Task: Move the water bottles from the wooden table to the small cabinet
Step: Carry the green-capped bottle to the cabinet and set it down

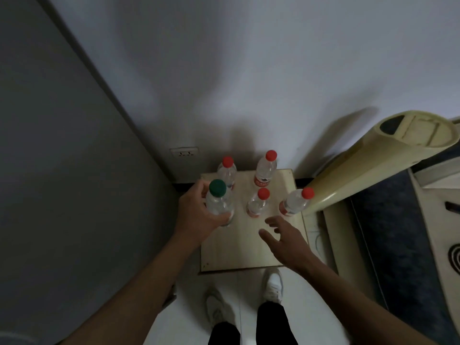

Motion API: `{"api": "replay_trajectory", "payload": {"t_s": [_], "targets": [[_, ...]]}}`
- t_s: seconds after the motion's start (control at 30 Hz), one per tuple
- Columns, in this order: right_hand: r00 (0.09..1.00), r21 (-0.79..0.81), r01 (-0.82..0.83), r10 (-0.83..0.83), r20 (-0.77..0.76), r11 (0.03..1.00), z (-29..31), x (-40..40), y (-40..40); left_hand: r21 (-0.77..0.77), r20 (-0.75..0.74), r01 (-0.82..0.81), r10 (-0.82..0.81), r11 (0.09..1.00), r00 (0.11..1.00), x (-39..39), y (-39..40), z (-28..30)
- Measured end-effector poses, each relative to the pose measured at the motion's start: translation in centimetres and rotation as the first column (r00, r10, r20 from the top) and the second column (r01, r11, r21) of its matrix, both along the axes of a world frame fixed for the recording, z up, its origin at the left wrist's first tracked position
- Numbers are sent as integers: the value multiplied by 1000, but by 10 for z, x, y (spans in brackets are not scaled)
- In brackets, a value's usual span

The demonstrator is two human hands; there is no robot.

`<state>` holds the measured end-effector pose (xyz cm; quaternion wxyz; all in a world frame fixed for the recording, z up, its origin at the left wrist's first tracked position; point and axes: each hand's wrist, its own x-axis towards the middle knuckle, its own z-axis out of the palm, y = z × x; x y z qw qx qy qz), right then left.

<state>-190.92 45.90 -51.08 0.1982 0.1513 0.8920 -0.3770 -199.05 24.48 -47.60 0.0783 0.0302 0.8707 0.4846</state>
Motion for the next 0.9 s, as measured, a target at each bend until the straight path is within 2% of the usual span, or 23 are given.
{"api": "replay_trajectory", "payload": {"t_s": [0.4, 0.57, 0.9], "targets": [[999, 10, 35, -35, 15, 999, -79, 4, 9, -38, 3, -26, 26, 999, 1000, -3, 1, -86], [999, 34, 21, -23, 43, 999, -98, 5, 11, -34, 30, -29, 30, 999, 999, -7, 7, -105], [999, 71, 23, -26, 42, 997, -115, -11, 17, -51, -7, -20, 20, 999, 1000, -25, 20, -125]]}}
